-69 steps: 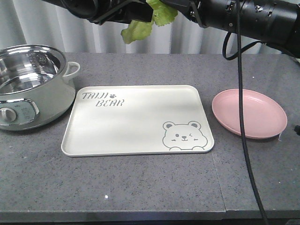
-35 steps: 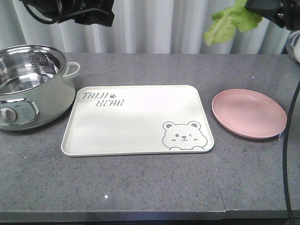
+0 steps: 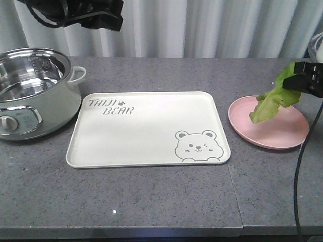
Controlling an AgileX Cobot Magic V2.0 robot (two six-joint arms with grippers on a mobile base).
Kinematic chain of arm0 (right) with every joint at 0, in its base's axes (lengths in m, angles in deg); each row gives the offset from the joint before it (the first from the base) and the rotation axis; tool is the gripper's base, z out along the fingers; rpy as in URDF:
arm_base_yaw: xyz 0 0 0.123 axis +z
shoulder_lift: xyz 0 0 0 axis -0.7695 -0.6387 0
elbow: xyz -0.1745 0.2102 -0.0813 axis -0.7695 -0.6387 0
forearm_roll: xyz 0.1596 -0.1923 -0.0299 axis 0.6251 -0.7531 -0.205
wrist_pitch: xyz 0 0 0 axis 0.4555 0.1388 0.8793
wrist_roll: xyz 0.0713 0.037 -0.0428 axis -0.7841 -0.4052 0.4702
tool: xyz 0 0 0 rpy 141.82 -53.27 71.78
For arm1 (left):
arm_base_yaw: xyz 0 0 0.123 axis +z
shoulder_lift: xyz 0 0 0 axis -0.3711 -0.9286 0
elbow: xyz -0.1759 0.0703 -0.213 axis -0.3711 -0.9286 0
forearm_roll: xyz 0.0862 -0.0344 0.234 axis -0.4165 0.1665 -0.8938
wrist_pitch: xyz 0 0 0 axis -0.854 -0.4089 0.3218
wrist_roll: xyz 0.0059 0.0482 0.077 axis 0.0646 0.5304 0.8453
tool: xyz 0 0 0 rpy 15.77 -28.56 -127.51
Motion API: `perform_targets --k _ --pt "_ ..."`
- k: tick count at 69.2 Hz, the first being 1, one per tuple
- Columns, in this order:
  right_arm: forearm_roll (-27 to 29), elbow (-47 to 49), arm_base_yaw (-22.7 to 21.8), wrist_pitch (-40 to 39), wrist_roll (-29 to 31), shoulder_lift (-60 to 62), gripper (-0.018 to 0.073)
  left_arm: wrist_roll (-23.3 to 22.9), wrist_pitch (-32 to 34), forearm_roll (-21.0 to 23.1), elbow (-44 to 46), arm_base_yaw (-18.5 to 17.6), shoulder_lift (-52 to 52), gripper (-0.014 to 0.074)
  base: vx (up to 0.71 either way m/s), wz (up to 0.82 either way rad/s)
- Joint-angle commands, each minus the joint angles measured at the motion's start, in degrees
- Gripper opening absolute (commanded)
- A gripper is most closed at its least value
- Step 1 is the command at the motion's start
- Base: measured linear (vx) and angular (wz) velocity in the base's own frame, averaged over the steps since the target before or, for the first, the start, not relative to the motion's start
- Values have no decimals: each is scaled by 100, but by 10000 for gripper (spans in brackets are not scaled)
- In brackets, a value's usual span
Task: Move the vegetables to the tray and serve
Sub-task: 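Lower the lettuce onto the pink plate with the right gripper and release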
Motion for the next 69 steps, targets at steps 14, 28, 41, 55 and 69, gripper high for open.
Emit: perform_targets --k 14,28,41,55,69 --pt "1137 150 -2 -43 797 -457 -4 -43 262 54 150 -41 159 398 0 0" --pt "1381 150 -2 -78 969 -648 -4 -43 287 54 150 -41 159 398 0 0" --pt "1353 150 2 124 1004 -838 27 -43 317 54 150 -41 159 398 0 0" --pt "1331 150 2 223 999 -838 225 -43 306 54 150 -41 159 398 0 0" --pt "1146 150 2 194 823 -838 401 -43 306 54 150 -41 159 398 0 0"
